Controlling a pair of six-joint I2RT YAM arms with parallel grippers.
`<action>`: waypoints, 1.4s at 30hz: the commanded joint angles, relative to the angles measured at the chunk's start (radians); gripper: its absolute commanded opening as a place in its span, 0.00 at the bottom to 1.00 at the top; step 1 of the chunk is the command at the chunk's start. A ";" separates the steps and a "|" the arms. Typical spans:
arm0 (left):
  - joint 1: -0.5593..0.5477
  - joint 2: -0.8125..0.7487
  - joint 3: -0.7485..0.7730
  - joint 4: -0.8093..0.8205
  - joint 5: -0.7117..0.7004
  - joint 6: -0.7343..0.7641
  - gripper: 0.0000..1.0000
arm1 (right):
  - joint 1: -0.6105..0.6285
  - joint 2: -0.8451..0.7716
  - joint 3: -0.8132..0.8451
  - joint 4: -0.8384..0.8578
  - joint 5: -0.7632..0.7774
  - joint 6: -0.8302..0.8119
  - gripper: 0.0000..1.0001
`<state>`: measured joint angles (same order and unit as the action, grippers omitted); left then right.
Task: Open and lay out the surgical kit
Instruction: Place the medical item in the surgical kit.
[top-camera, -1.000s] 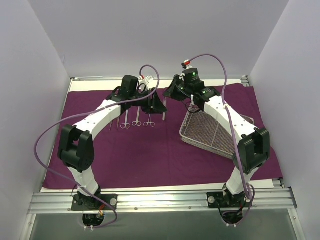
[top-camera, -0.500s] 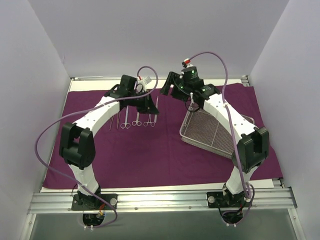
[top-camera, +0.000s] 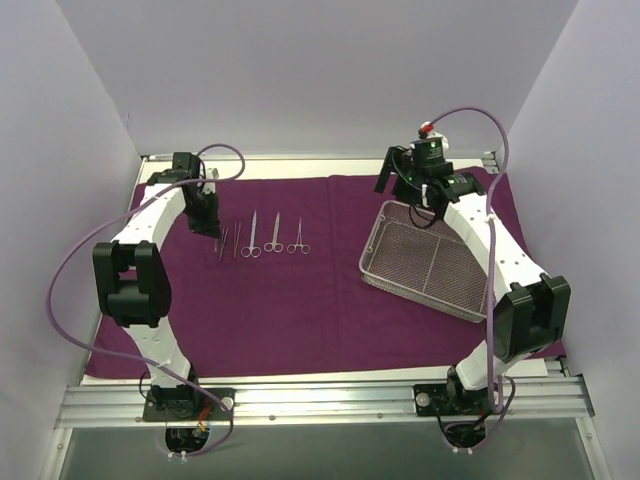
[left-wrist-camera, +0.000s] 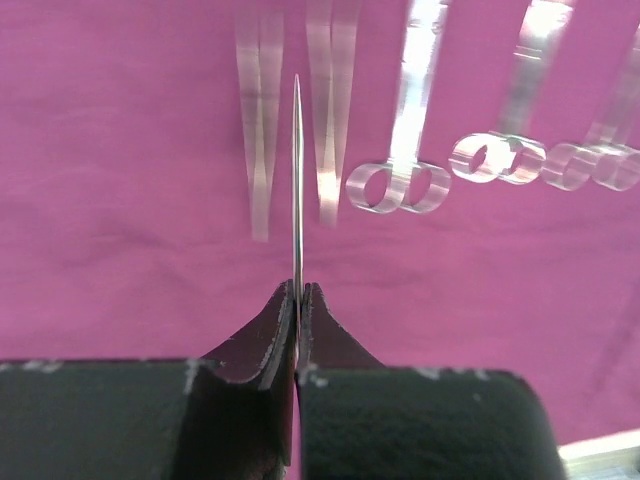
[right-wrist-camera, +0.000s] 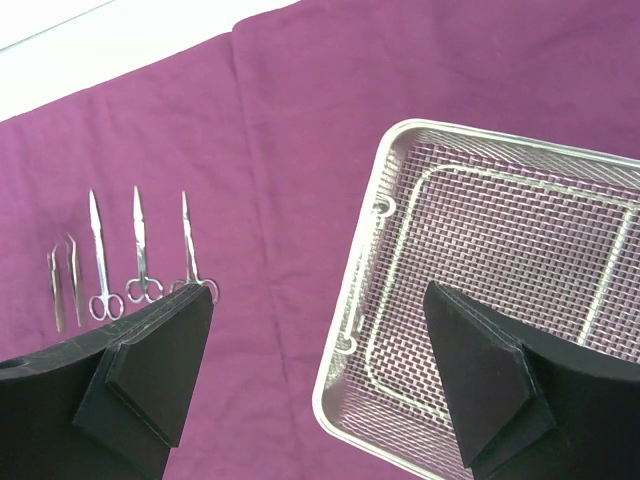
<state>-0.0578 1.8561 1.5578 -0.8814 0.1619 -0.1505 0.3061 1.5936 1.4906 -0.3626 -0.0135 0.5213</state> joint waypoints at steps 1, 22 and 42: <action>0.012 0.054 0.073 -0.060 -0.123 0.071 0.02 | -0.018 -0.050 -0.026 -0.019 -0.006 -0.026 0.91; 0.023 0.308 0.246 -0.129 -0.231 0.068 0.07 | -0.117 -0.031 -0.023 -0.029 -0.066 -0.072 0.91; 0.039 0.373 0.280 -0.116 -0.228 0.057 0.37 | -0.125 -0.009 -0.020 -0.016 -0.092 -0.067 0.91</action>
<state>-0.0242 2.2272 1.7943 -0.9981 -0.0563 -0.0921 0.1886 1.5803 1.4723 -0.3859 -0.0959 0.4625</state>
